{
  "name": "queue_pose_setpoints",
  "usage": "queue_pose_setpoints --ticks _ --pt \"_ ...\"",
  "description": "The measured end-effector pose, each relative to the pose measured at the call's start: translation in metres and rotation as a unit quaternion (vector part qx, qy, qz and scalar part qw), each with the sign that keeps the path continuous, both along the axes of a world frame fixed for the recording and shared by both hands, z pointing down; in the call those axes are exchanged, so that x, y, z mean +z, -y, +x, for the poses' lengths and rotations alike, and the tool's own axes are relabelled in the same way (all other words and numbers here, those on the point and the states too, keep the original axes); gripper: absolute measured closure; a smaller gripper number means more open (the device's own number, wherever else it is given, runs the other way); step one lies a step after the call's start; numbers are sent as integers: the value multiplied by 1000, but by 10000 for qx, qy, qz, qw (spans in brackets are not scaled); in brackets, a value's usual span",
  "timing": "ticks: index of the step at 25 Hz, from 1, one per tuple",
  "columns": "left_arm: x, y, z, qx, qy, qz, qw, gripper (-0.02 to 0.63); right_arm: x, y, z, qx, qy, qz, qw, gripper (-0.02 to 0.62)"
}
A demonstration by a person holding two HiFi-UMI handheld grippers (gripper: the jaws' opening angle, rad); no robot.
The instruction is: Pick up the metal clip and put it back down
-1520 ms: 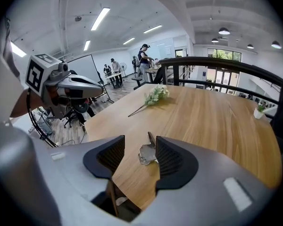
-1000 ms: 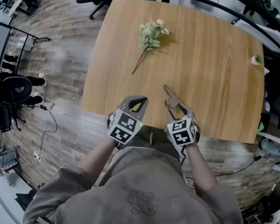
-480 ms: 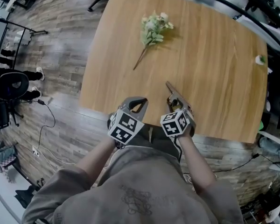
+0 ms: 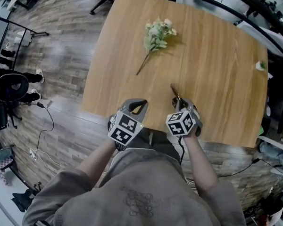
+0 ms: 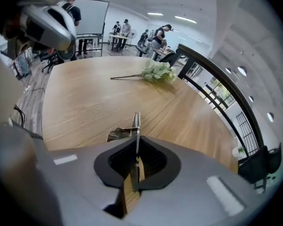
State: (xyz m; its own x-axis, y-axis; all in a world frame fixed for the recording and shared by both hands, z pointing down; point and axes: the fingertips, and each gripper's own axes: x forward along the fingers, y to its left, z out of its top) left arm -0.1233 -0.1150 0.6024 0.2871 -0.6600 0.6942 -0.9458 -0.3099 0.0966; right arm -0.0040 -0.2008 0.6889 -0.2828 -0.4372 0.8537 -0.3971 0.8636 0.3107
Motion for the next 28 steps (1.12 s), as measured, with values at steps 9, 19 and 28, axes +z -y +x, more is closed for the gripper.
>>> queue_pose_setpoints --ticks 9,19,28 --pt "-46 24 -7 -43 -62 461 9989 606 -55 24 6 610 891 -166 9940 583" --pt "-143 75 -16 -53 -133 1495 9887 606 -202 75 0 826 2356 556 9667 583" --pt "-249 91 -17 -18 -54 2559 9667 606 -334 73 18 835 3588 1180 9221 583"
